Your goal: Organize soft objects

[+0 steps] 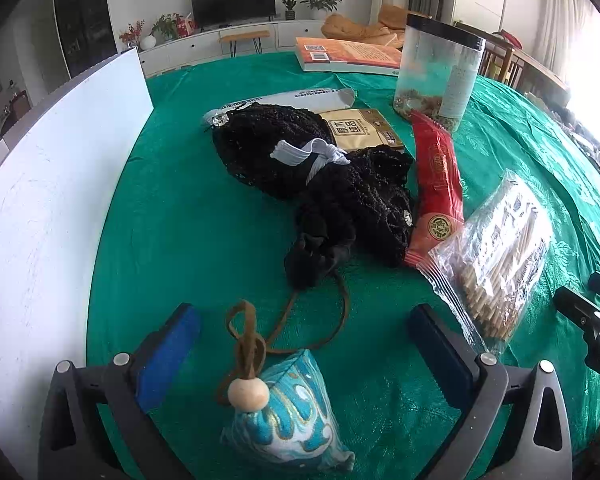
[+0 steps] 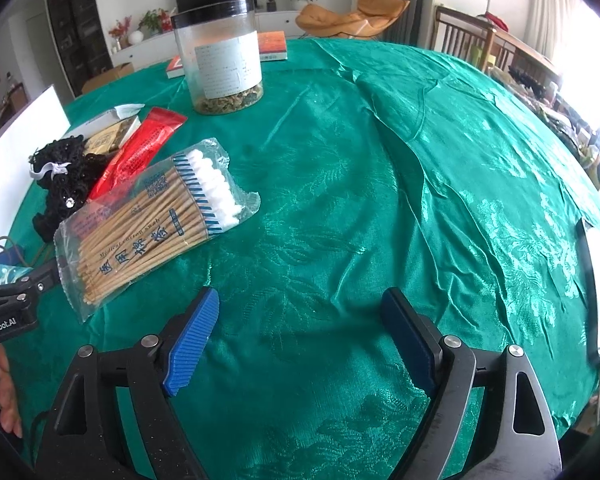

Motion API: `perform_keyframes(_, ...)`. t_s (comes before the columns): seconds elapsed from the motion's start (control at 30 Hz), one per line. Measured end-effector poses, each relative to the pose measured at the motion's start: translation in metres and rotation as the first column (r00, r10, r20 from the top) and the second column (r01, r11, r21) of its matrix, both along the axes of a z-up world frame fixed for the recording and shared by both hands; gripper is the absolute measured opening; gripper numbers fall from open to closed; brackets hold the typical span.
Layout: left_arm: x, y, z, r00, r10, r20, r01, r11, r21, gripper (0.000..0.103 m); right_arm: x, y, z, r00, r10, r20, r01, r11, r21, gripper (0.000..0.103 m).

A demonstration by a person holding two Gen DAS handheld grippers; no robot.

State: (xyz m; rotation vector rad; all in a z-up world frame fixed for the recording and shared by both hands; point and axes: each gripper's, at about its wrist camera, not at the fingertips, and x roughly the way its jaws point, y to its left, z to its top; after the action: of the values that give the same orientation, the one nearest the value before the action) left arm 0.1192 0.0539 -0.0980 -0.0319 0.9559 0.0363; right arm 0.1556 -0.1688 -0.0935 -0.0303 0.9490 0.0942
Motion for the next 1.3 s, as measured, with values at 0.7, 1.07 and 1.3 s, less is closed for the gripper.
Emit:
perform_keyframes(0.7, 0.0002, 0.0011, 0.0005, 1.000, 0.000, 0.000, 0.000, 1.000, 0.001, 0.103, 0.0005, 0.0015, -0.0003, 1.000, 0.003, 0.003, -0.003, 1.000, -0.003, 0.089)
perform_keyframes(1.07, 0.0001, 0.0008, 0.0006, 1.000, 0.000, 0.000, 0.000, 1.000, 0.001, 0.103, 0.0004, 0.0015, -0.0005, 1.000, 0.003, 0.004, -0.003, 1.000, -0.003, 0.089)
perform_keyframes(1.3, 0.0001, 0.0006, 0.0006, 1.000, 0.000, 0.000, 0.000, 1.000, 0.001, 0.103, 0.0004, 0.0015, -0.0007, 1.000, 0.003, 0.004, -0.003, 1.000, -0.003, 0.089)
